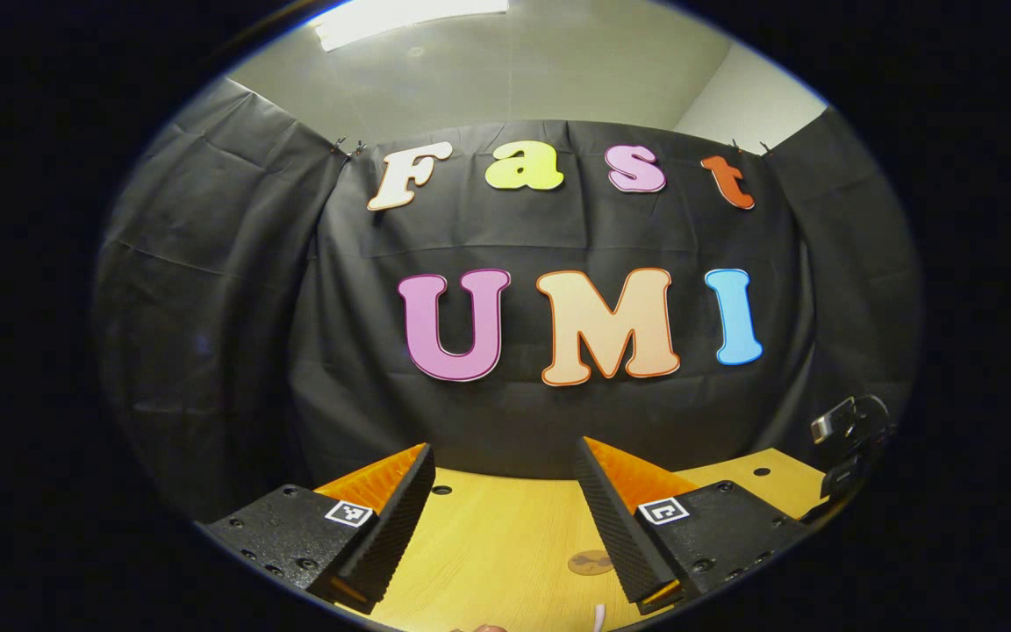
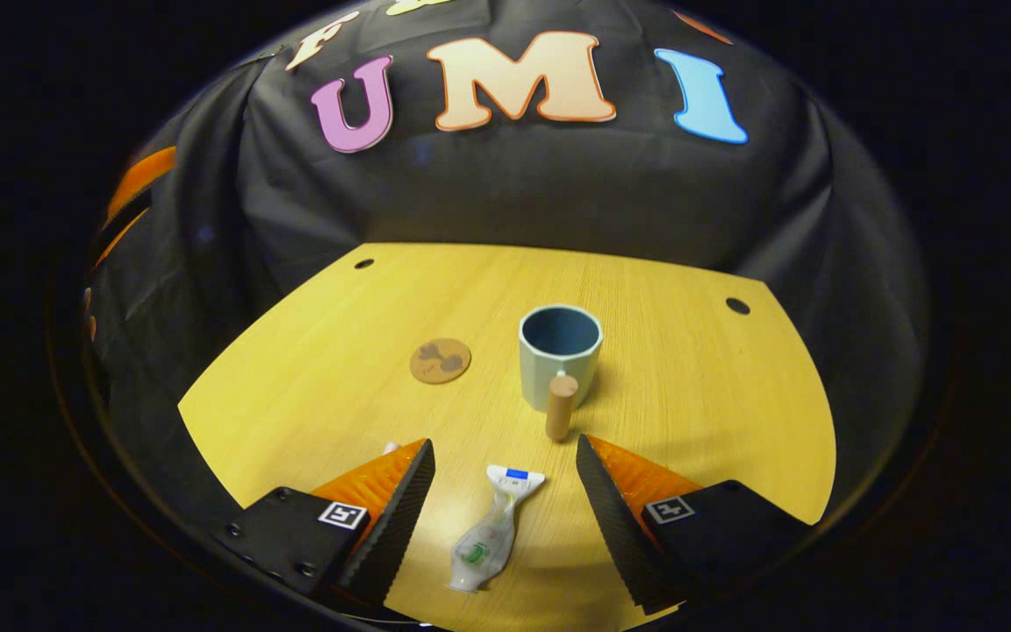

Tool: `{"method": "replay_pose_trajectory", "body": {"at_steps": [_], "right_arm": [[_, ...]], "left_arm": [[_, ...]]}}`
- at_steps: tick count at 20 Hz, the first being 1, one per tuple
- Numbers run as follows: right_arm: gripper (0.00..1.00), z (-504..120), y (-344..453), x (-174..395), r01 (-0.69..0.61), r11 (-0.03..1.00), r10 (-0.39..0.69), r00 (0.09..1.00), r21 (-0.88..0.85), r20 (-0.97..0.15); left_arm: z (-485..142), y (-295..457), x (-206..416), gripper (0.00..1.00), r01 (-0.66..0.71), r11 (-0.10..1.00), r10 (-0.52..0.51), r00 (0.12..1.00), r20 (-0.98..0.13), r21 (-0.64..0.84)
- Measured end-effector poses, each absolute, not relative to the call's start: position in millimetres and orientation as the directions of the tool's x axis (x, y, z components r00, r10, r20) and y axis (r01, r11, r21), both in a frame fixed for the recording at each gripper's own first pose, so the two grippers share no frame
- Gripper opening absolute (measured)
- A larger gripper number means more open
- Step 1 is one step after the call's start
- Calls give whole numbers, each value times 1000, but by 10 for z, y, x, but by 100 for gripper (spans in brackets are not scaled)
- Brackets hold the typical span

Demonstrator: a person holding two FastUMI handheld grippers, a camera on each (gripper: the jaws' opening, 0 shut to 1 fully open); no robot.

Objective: Put the toothbrush and toothpaste on the desktop into the cup, then pick up the cup and place it on the coaster on the desktop.

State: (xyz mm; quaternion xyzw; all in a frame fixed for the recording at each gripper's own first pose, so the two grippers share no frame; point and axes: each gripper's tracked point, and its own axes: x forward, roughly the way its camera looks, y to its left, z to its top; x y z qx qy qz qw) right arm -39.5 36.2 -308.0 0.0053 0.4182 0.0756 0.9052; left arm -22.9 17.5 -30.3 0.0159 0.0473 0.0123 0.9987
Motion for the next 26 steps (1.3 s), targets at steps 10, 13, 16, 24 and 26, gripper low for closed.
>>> {"method": "replay_pose_trajectory", "body": {"at_steps": [10,13,16,24,26], "right_arm": [[92,-3901,297,-652,-96,993,99,405,66,-909],[89,-3995,304,-686,-90,994,93,354,65,-931],[88,-4053,307,-748,-111,993,80,279,51,-957],[57,-4137,351,-735,-165,986,15,185,-16,-983],[39,-4128,362,-728,-175,984,24,168,-6,-985]], "left_arm": [[-473,127,-199,93,-15,999,21,990,-139,44],[-551,105,-198,93,-7,999,13,987,-159,37],[-626,80,-191,93,3,999,4,984,-176,40],[-855,-47,-188,94,43,999,-35,974,-222,31],[-896,-76,-179,94,50,998,-42,972,-231,26]]}}
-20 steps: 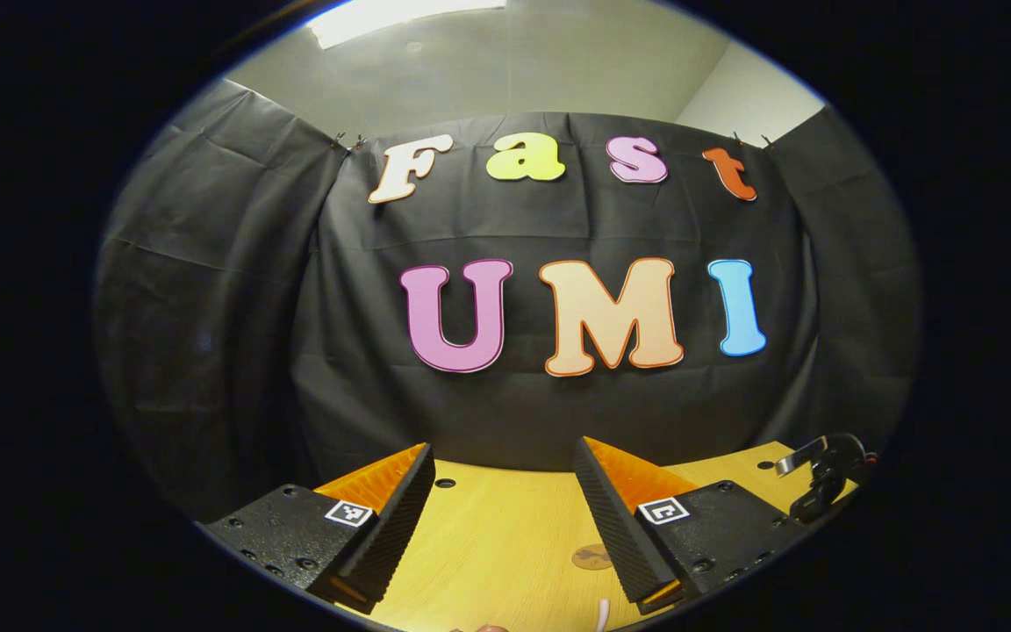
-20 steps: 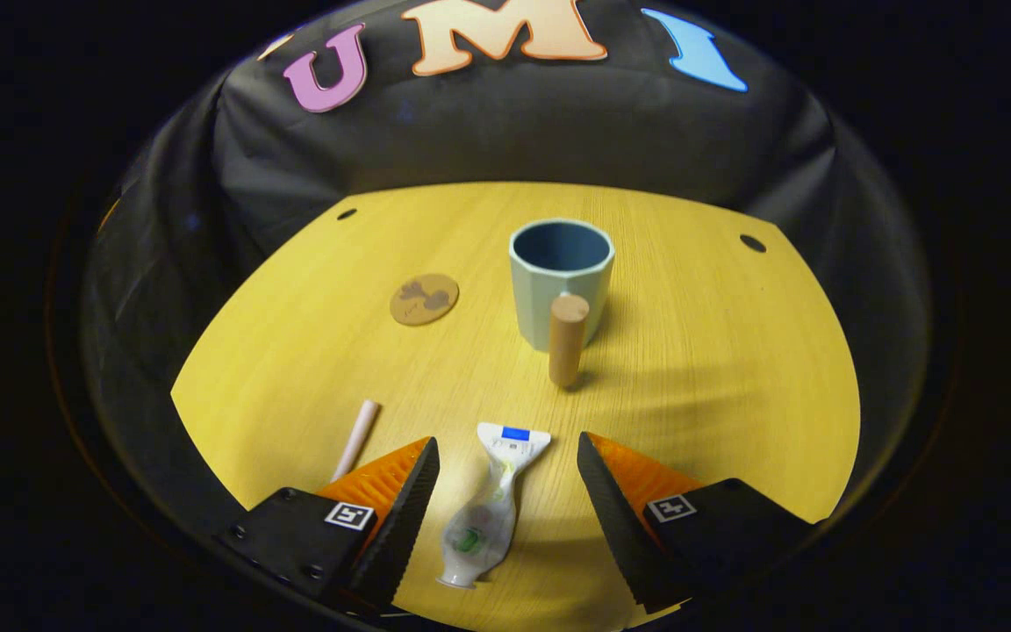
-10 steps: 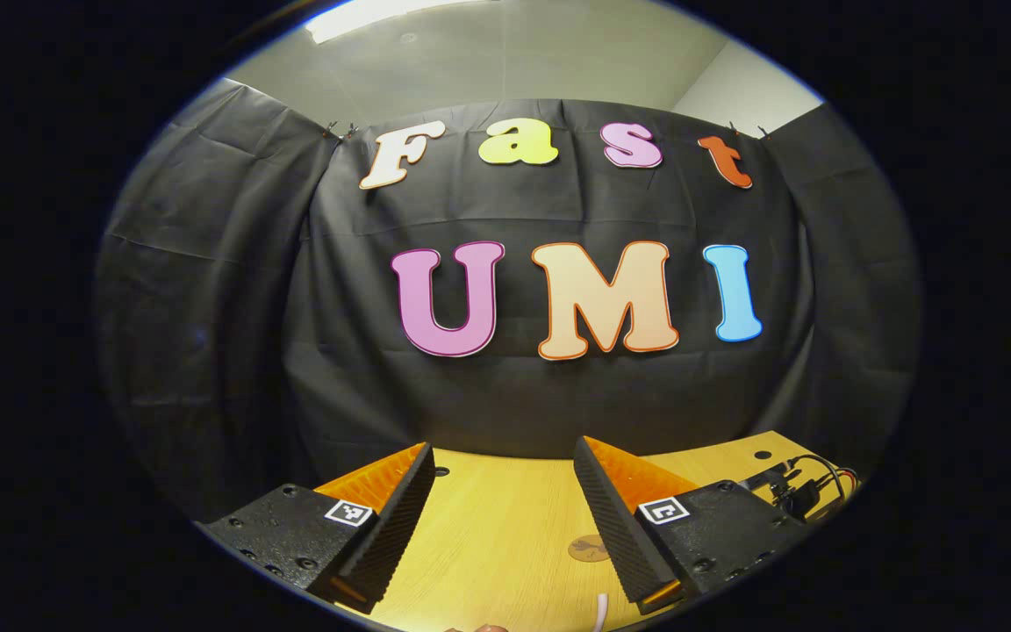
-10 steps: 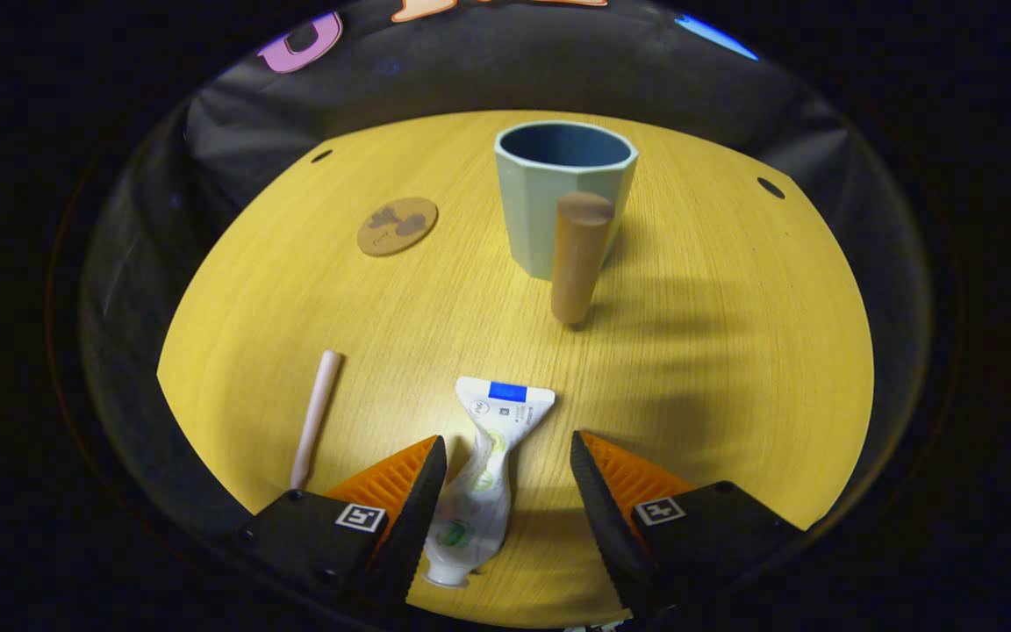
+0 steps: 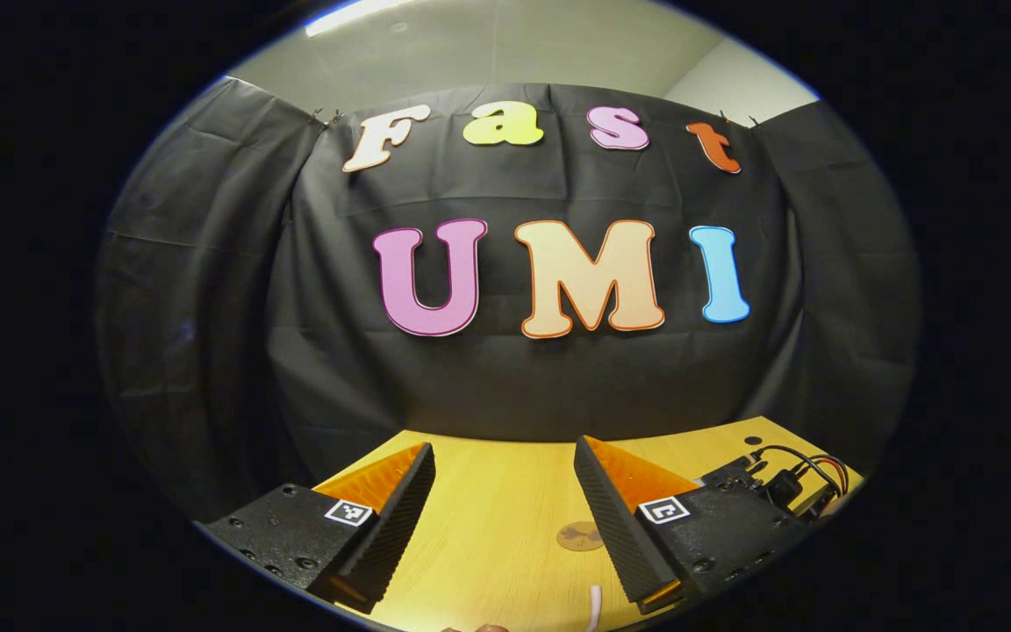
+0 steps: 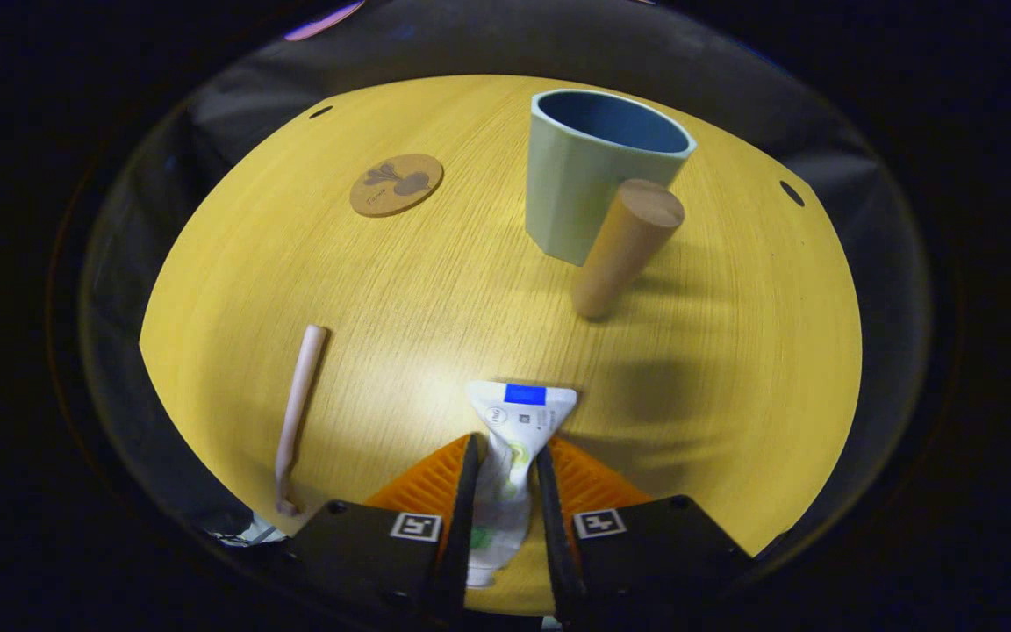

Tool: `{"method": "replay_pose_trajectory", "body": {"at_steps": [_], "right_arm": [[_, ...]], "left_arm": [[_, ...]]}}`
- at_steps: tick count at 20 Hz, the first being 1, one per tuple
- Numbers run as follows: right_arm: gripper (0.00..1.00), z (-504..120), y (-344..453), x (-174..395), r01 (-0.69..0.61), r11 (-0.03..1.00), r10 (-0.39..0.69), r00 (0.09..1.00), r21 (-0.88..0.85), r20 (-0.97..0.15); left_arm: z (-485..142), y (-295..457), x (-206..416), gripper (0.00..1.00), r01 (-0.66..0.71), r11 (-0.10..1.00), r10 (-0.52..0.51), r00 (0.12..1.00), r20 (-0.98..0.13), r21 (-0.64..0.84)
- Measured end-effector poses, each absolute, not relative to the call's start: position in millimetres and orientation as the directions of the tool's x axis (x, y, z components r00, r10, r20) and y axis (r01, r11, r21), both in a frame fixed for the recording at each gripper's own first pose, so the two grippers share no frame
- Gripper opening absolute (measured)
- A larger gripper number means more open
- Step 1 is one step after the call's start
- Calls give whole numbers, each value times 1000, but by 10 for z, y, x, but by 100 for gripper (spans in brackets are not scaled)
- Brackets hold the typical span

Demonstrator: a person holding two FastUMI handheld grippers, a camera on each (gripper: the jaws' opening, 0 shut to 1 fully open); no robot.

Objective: Put the toothbrush and toothpaste on the desktop into the cup, then pick up the cup and place it on the coaster on the desktop.

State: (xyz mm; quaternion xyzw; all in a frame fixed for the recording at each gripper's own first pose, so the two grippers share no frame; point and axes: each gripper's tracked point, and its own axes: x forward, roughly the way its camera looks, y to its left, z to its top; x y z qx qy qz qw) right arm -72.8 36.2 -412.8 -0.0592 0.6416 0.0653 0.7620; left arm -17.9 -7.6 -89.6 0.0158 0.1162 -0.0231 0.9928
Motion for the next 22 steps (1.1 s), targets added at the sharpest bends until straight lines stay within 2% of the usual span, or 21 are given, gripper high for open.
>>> {"method": "replay_pose_trajectory", "body": {"at_steps": [1,5,10,15,22], "right_arm": [[27,-4162,377,-718,-189,982,37,161,6,-986],[6,-4152,384,-738,-171,984,84,152,58,-985],[6,-4141,374,-701,-181,981,98,167,67,-981],[6,-4146,377,-702,-188,980,95,182,60,-979],[6,-4147,377,-698,-185,980,108,190,73,-976]], "left_arm": [[-915,-93,-173,94,54,998,-47,971,-236,24],[-1186,-231,-189,94,98,995,-94,948,-304,-4],[-1836,-505,-318,94,163,982,-189,857,-480,-97],[-2573,-704,-584,95,165,968,-252,682,-687,-191],[-3204,-818,-889,95,198,962,-263,499,-826,-186]]}}
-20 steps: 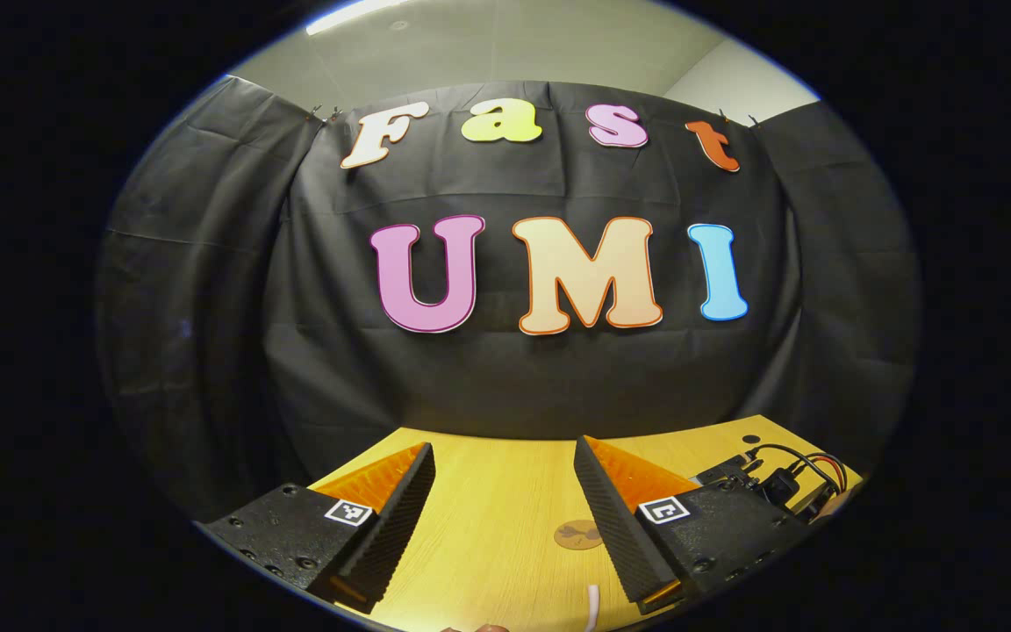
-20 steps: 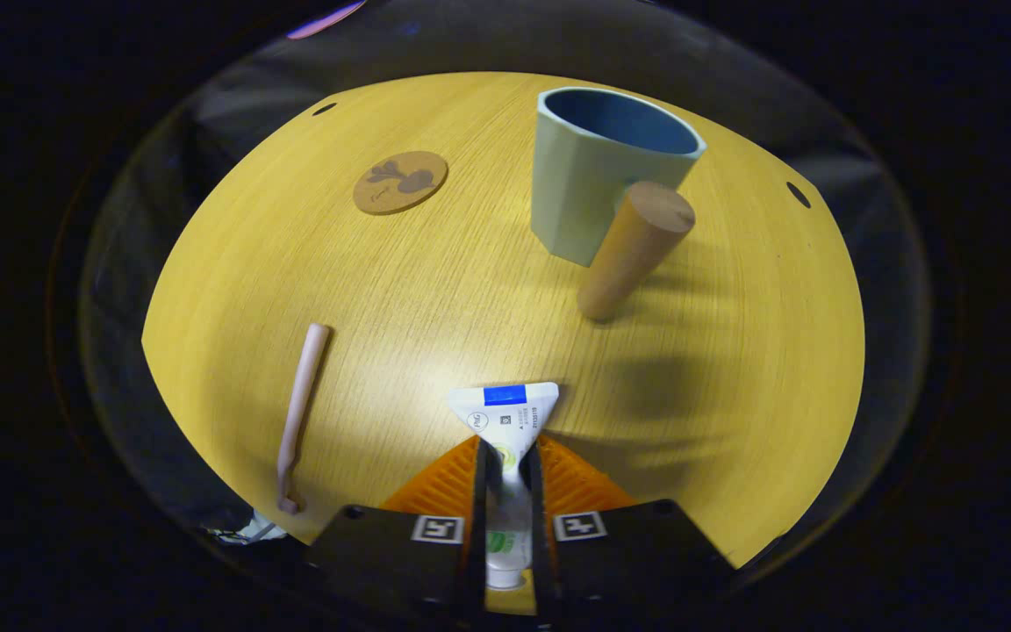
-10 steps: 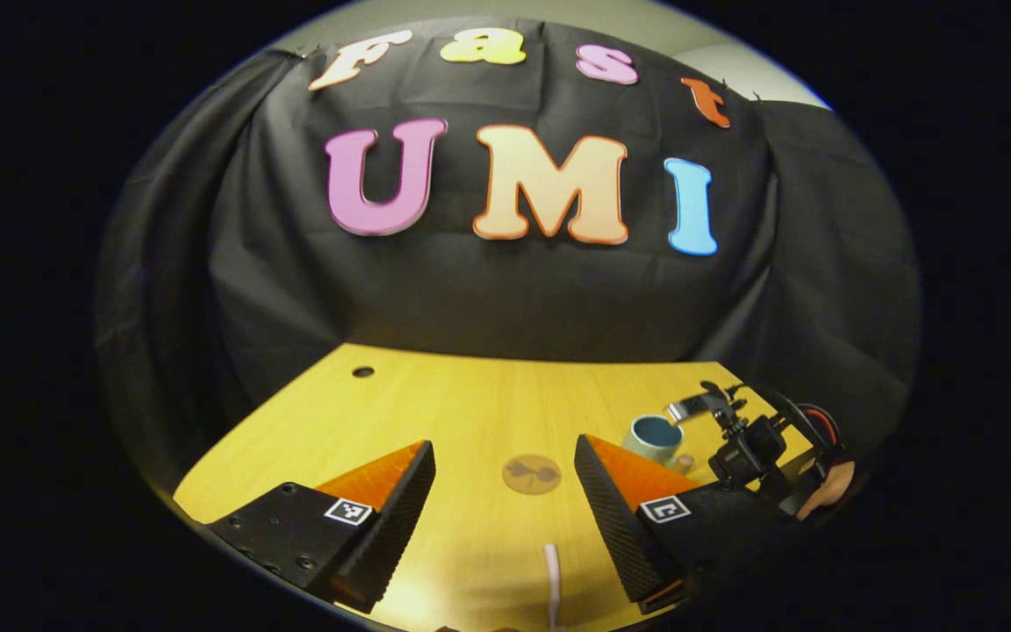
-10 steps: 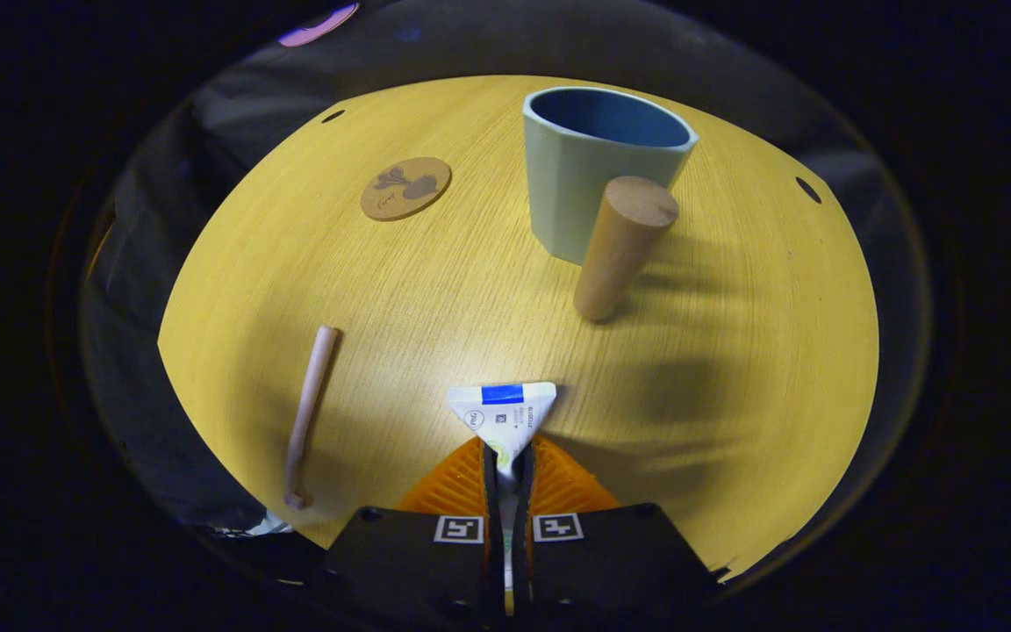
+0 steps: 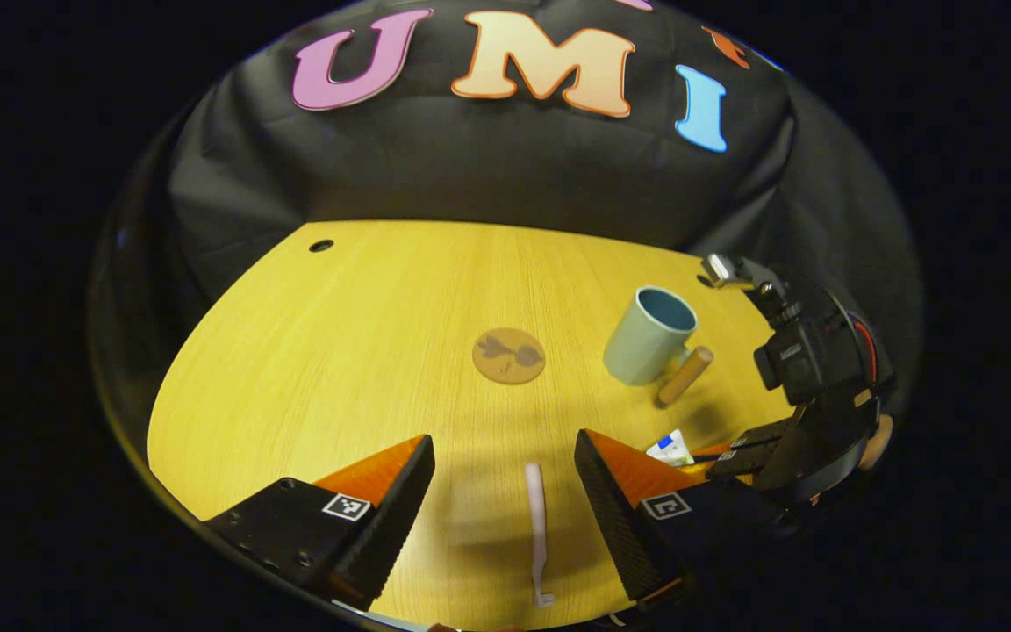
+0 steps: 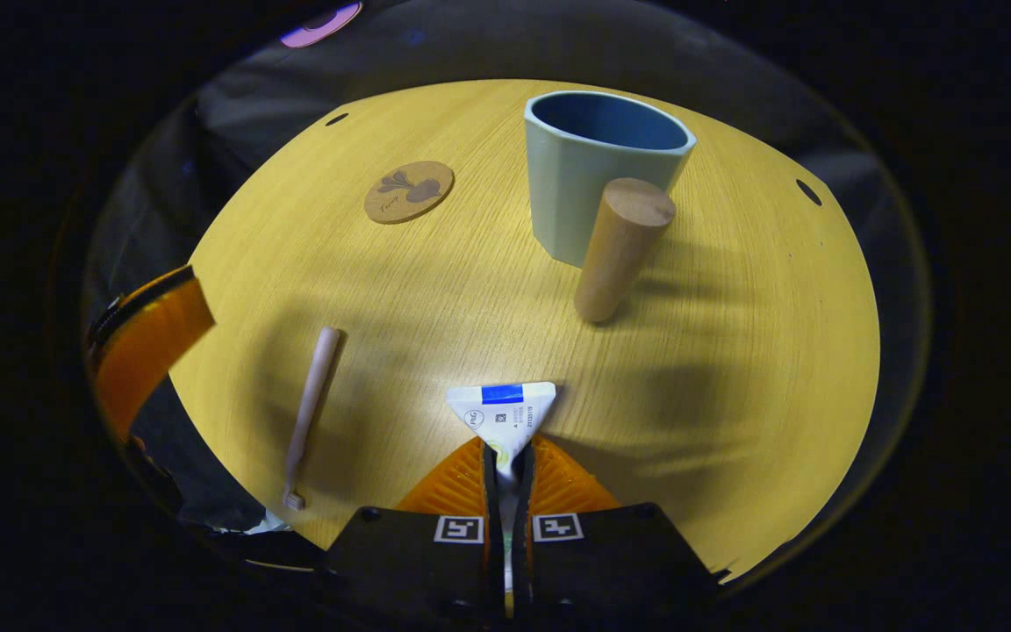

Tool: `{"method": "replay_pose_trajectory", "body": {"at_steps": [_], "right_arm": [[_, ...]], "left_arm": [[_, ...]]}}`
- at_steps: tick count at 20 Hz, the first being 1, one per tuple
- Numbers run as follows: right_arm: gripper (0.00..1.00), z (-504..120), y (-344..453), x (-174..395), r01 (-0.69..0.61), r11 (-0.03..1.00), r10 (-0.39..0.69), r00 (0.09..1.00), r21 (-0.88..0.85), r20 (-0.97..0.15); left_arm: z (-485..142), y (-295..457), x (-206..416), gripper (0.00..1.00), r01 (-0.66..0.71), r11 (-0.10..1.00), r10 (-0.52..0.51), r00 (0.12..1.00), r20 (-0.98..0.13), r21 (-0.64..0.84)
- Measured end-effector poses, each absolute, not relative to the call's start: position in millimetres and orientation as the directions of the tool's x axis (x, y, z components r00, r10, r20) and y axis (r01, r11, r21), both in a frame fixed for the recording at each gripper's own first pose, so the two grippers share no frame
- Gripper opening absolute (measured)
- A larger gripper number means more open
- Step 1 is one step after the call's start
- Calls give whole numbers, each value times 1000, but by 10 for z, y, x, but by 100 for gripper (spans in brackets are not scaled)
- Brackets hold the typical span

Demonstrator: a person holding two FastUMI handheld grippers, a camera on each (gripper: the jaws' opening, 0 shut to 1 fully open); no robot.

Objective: Put the toothbrush and toothpaste on the desktop into the cup, then pick up the cup and place it on the coaster on the desktop.

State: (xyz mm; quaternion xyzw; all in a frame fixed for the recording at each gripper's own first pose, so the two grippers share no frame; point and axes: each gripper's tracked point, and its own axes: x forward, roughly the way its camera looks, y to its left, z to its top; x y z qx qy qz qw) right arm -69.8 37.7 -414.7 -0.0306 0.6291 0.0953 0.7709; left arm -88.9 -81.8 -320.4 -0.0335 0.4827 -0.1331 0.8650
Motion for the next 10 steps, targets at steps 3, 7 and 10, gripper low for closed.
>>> {"method": "replay_pose_trajectory", "body": {"at_steps": [3,7,10], "right_arm": [[6,-4145,376,-691,-184,980,113,195,77,-974],[6,-4137,380,-697,-179,980,127,200,92,-972],[6,-4145,388,-707,-181,979,135,200,98,-970]], "left_arm": [[-3473,-900,-1032,95,197,958,-272,403,-874,-207],[-3765,-885,-1203,96,191,960,-254,287,-924,-204],[-3897,-811,-1278,96,226,962,-205,236,-950,-151]]}}
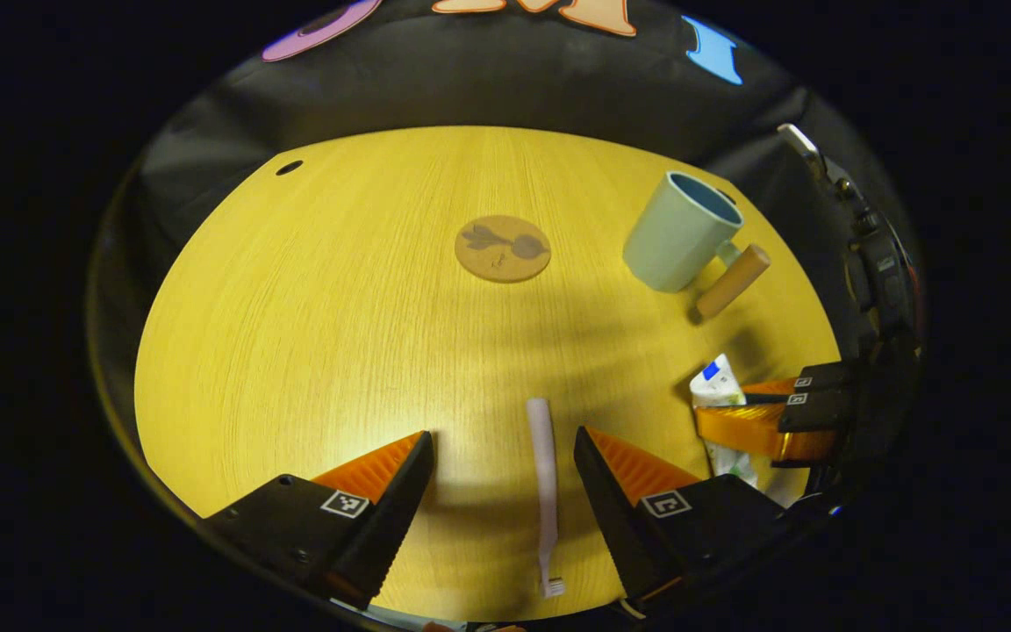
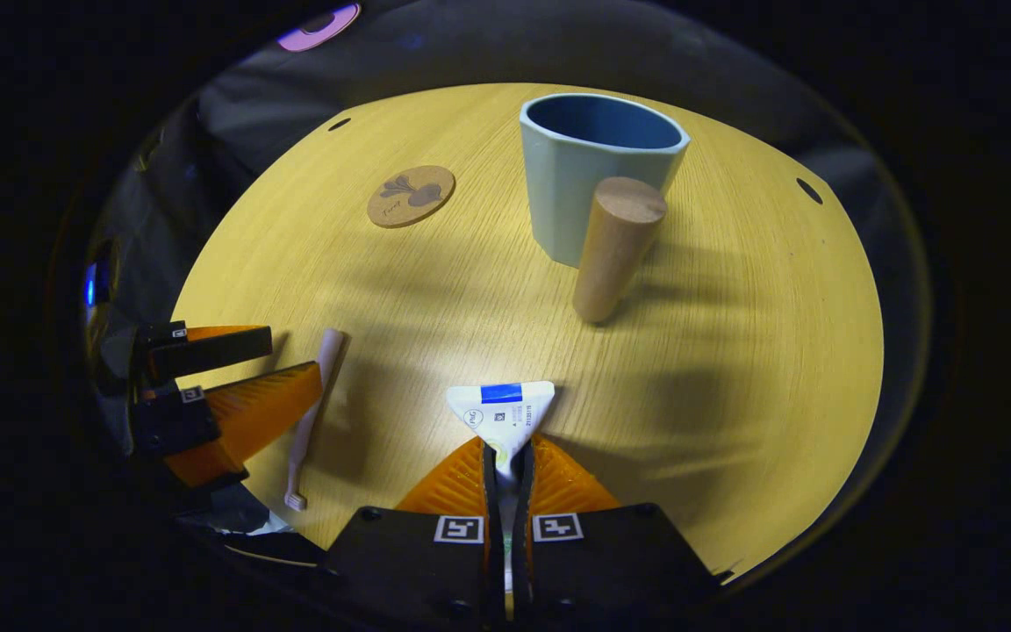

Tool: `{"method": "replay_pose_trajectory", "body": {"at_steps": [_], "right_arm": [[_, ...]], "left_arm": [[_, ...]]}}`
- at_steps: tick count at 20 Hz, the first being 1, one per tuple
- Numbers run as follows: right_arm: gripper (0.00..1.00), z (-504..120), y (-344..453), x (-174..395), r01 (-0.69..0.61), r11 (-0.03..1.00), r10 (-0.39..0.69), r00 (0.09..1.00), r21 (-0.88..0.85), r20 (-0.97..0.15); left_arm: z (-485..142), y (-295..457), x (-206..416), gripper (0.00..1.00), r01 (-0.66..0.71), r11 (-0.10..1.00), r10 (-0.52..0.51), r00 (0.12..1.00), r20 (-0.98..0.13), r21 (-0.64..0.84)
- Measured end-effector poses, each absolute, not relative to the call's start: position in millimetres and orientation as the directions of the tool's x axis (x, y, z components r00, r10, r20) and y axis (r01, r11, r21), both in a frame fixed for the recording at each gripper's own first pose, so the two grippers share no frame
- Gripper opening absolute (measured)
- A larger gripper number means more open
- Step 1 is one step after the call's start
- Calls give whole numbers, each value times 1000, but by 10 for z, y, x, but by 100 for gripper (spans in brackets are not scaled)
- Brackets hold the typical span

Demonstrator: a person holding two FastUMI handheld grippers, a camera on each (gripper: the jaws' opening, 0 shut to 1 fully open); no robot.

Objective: Put the toothbrush and toothpaste on the desktop into the cup, then pick up the cup and place it on the coaster on the desktop.

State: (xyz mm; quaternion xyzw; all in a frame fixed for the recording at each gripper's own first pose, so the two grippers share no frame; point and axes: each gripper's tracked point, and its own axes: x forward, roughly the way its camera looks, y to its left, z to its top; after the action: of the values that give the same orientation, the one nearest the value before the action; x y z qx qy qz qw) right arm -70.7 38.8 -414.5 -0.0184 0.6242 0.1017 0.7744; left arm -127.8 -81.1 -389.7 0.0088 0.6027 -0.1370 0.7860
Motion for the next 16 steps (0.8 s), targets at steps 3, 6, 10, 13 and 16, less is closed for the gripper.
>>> {"method": "replay_pose_trajectory", "body": {"at_steps": [3,6,10,13,16], "right_arm": [[6,-4147,389,-712,-182,978,142,198,107,-970],[6,-4134,394,-707,-178,976,158,194,123,-968],[6,-4132,401,-706,-163,975,179,189,149,-966],[6,-4116,403,-695,-160,974,189,185,160,-964],[6,-4124,402,-695,-165,974,188,186,157,-964]], "left_arm": [[-3958,-755,-1316,95,273,957,-154,207,-966,-94],[-3955,-813,-1323,94,288,953,-152,197,-968,-91],[-3944,-891,-1342,78,302,948,-167,198,-966,-102],[-3934,-927,-1358,56,297,949,-165,168,-972,-110],[-3935,-969,-1353,16,295,947,-184,174,-967,-128]]}}
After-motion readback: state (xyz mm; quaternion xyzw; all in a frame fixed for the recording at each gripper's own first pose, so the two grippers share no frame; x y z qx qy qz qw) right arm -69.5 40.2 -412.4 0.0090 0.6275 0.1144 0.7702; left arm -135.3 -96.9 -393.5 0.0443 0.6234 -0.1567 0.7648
